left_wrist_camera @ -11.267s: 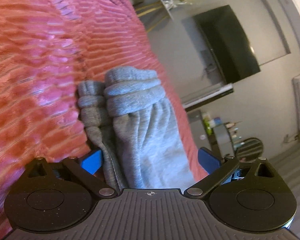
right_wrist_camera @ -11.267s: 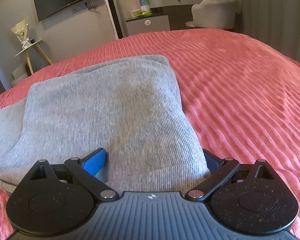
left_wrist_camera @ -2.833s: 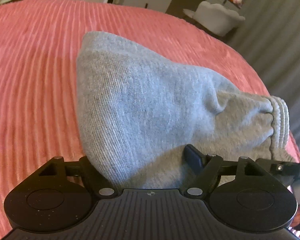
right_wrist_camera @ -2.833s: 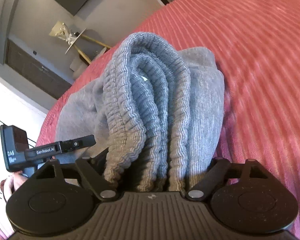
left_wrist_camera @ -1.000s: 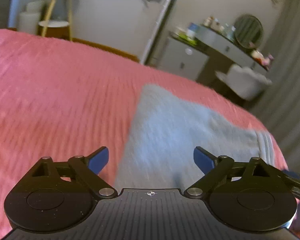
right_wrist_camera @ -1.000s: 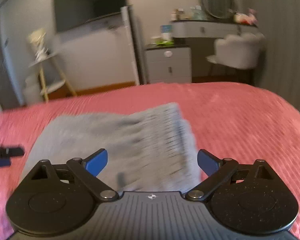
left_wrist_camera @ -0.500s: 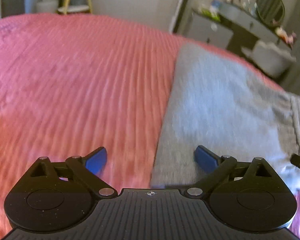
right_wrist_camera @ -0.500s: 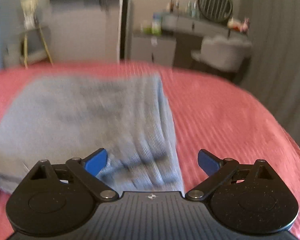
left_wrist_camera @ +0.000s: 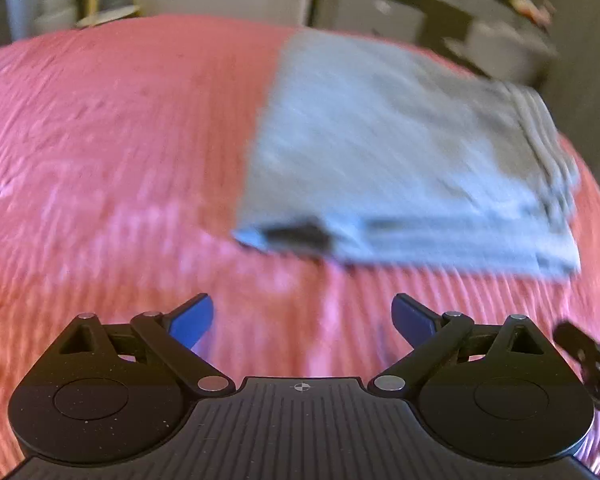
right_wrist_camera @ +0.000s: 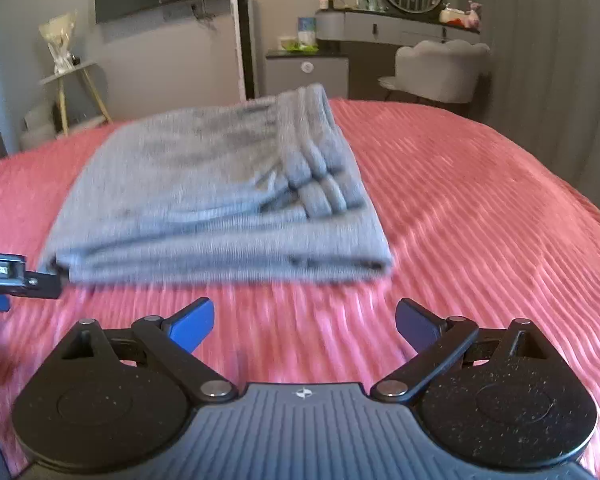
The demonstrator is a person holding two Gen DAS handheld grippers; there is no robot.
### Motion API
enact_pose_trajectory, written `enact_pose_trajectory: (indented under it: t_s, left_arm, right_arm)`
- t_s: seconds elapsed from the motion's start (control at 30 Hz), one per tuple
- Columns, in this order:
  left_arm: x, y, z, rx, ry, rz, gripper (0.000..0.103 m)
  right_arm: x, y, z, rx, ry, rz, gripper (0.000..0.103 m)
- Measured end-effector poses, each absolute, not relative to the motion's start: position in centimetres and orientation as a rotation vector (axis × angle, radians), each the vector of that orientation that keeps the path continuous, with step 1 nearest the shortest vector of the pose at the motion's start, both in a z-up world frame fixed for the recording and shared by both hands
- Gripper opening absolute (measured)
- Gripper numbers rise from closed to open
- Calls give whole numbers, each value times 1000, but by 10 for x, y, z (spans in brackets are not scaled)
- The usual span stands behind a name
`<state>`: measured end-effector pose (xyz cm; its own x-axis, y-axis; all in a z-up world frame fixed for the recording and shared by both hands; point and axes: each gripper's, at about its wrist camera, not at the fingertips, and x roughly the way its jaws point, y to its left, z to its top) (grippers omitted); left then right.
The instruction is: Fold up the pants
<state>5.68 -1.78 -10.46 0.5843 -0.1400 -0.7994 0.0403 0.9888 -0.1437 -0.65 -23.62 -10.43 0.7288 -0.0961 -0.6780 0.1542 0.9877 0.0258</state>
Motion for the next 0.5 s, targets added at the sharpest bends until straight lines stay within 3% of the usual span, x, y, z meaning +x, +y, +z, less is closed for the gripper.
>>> enact_pose_trajectory:
  t_s: [0.27,0.5]
  left_arm:
    - [18,-32,-100,-59,935,-57,100]
    - [6,-30,-90,-79,894,-56,100]
  right_arm:
    - [-31,-224,-81,44,682,-124,97]
    - [-34,-217,-86,-46,756,-184,97]
